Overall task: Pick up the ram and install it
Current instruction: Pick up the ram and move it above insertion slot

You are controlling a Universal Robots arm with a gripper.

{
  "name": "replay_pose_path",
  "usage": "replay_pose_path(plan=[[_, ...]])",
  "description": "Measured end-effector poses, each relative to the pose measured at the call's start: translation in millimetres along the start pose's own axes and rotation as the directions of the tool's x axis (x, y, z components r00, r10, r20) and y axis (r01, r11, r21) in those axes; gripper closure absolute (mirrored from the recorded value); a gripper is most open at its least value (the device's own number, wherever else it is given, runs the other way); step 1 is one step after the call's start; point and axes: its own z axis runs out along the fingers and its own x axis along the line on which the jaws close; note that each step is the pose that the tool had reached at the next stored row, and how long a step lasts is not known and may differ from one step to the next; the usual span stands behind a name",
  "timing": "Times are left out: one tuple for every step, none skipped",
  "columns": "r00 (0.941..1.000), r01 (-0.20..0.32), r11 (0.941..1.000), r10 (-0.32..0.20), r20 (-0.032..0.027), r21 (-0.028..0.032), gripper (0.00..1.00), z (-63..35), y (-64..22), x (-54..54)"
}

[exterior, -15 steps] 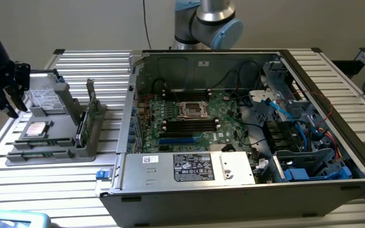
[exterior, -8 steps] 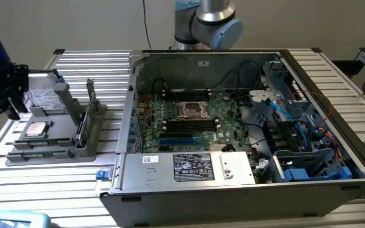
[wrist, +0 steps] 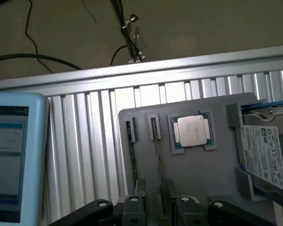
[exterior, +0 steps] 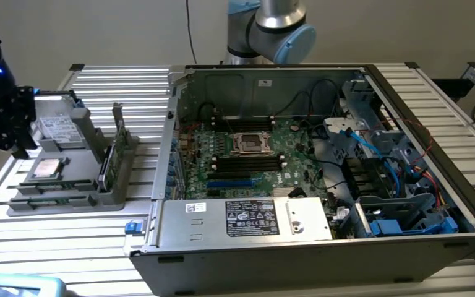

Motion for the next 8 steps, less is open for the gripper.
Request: replay_pose_path(plan=[[0.9998,0.017,0.9998,-0.017,-0.0011,0.001,0.69,0.7,0.0,-0.1],[0.9994,0.035,0.9994,-0.035,-0.0022,0.002,0.69,1.4,-0.1,-0.1],[0.9986,0.052,0.9986,-0.052,-0.0031,0.003,0.69,2.1,-0.1,-0.1],[0.9978,0.066,0.9978,-0.066,-0.0038,0.0033,0.69,2.9,-0.2,-0.2],[0.9969,0.078,0.9969,-0.078,-0.0044,0.0035,0.69,3.9,-0.2,-0.2],[0.9961,0.089,0.9961,-0.089,-0.0049,0.0031,0.69,5.0,-0.2,-0.2],[0.9952,0.097,0.9952,-0.097,-0.0055,0.002,0.69,6.5,-0.3,0.1],[0.9945,0.105,0.9945,-0.105,-0.006,0.0002,0.69,8.1,-0.4,0.6]])
